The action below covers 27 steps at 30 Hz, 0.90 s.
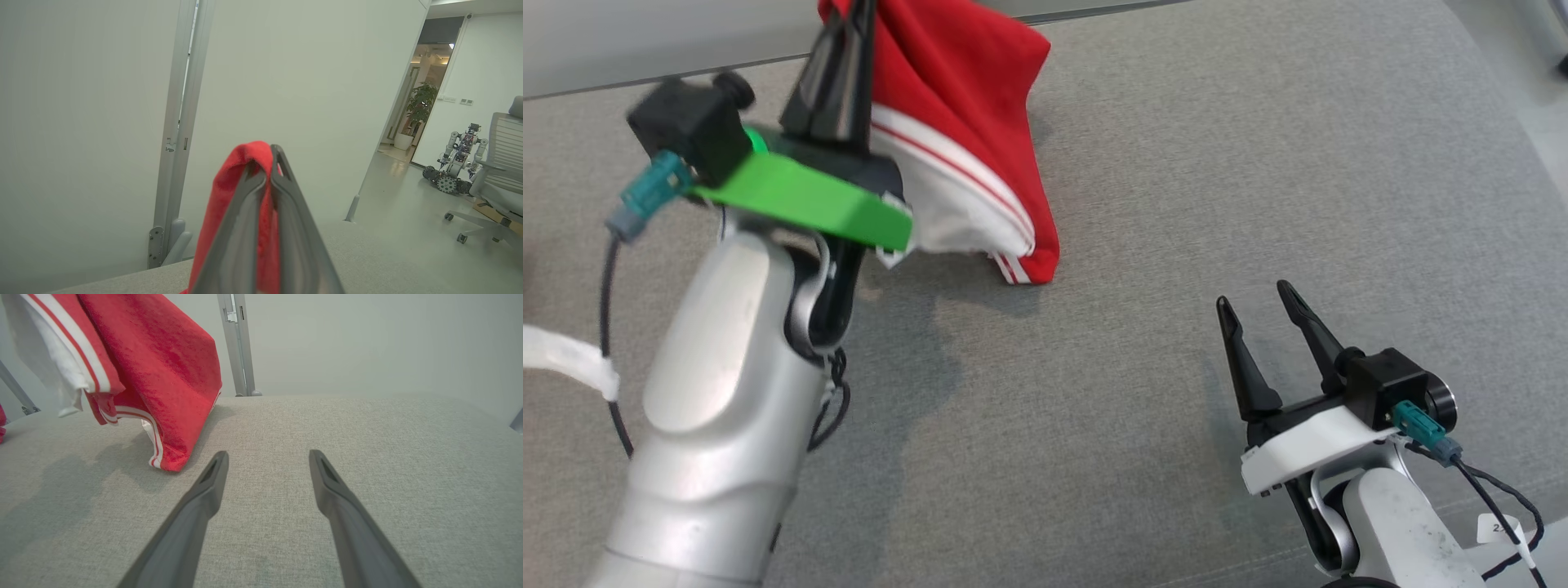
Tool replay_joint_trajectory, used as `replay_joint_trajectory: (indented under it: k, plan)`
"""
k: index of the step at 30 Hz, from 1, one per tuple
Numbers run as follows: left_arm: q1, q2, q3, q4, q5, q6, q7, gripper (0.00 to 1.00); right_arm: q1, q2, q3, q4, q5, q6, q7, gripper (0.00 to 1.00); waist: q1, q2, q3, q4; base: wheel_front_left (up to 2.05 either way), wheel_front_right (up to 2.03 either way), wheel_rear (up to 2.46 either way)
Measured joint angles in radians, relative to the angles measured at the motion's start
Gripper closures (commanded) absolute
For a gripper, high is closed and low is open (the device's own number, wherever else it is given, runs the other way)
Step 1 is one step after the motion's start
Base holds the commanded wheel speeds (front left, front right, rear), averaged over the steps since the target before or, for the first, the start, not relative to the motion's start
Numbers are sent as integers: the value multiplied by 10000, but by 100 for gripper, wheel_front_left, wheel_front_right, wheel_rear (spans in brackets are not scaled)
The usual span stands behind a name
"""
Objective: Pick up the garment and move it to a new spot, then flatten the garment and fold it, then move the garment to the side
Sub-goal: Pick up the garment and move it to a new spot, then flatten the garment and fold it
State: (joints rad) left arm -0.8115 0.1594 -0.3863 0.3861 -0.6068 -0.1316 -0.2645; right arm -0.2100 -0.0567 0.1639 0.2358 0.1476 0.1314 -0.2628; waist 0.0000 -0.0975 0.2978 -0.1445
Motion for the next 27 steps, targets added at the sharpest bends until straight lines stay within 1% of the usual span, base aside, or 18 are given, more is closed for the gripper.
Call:
replay_joint_trajectory:
  k: [3,4,5,6,8,10,15,19,23,27]
  plan:
    - [1099,-242,384,431,468,0,4,100,11,12,2,-6,-2,0,0,0,0,0,-56,-302,0,0,0]
    - [1479,-293,598,591,627,0,4,78,15,12,-6,-4,-2,0,0,0,0,0,-74,-385,0,0,0]
    - [1853,-349,846,696,704,0,4,51,22,15,-19,-4,-2,0,0,0,0,0,-93,-453,0,0,0]
    - [2224,-343,972,779,1091,2,2,0,33,21,-17,-6,-4,0,0,0,0,0,-115,-507,0,0,0]
    - [2891,-305,963,769,1804,0,4,0,45,35,-31,-4,-10,0,0,0,0,0,-166,-575,0,0,0]
    - [3502,-453,1482,746,2171,0,4,0,58,19,-42,-19,-63,0,0,0,0,0,-220,-571,0,0,0]
    - [4911,-558,2529,274,3196,0,4,0,174,31,-63,-38,-115,0,0,0,0,0,-395,-353,0,0,0]
    - [5999,-782,3256,-334,3664,0,4,0,227,35,61,-44,-109,0,0,0,0,0,-605,-170,0,0,0]
    - [6973,-869,4186,-1049,4109,2,4,0,430,48,107,-19,-104,0,0,0,0,0,-864,22,0,0,0]
    - [7736,-1034,4788,-1486,4393,15,4,0,563,54,130,13,-96,0,0,0,0,0,-1135,231,0,0,0]
